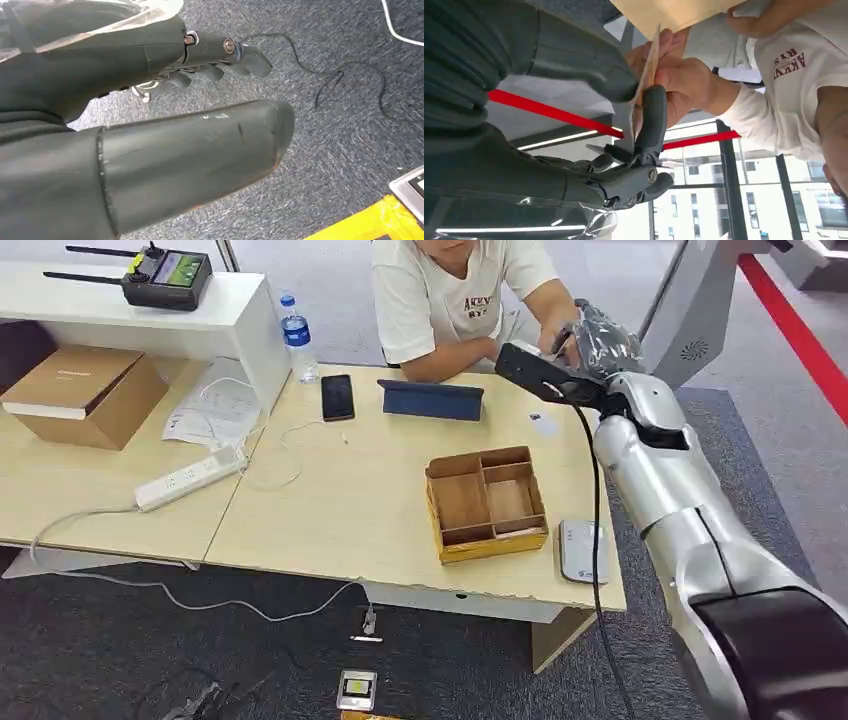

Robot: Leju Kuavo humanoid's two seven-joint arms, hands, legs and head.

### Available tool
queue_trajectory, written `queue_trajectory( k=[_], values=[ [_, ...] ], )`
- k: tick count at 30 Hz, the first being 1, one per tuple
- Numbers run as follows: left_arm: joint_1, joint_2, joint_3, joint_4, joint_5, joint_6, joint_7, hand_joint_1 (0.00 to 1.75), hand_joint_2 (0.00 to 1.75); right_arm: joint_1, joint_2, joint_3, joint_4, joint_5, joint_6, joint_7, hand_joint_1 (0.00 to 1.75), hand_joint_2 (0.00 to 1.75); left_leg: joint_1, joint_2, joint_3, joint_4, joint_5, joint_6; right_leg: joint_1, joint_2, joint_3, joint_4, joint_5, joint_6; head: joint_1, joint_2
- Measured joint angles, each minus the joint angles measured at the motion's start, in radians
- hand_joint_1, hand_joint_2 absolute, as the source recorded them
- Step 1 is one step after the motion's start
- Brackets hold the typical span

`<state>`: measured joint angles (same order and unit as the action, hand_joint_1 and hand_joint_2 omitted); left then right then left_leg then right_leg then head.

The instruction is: Pass the card to the sensor for recognition and then transmit it.

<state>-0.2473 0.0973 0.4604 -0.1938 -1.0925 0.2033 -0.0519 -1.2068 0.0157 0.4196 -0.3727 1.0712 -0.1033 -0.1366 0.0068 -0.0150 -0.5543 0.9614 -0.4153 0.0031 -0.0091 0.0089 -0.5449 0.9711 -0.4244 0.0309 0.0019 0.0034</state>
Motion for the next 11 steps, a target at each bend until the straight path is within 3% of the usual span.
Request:
queue_trajectory(
  k=[7, 11],
  values=[
    [0.001, 0.000, 0.000, 0.000, 0.006, 0.002, 0.000, 0.00, 0.00, -0.008, 0.003, 0.011, 0.022, 0.058, -0.114, -0.024, 0.00, 0.00, 0.000, 0.000, 0.000, 0.000, 0.000, 0.000, 0.000, 0.000, 0.000, 0.000, 0.000, 0.000, 0.000, 0.000],
    [0.003, 0.001, 0.000, 0.000, 0.017, 0.013, -0.004, 0.00, 0.00, -0.026, 0.002, 0.032, 0.026, 0.133, -0.252, -0.084, 0.00, 0.00, 0.000, 0.000, 0.000, 0.000, 0.000, 0.000, 0.000, 0.000, 0.000, 0.000, 0.000, 0.000, 0.000, 0.000]
  ],
)
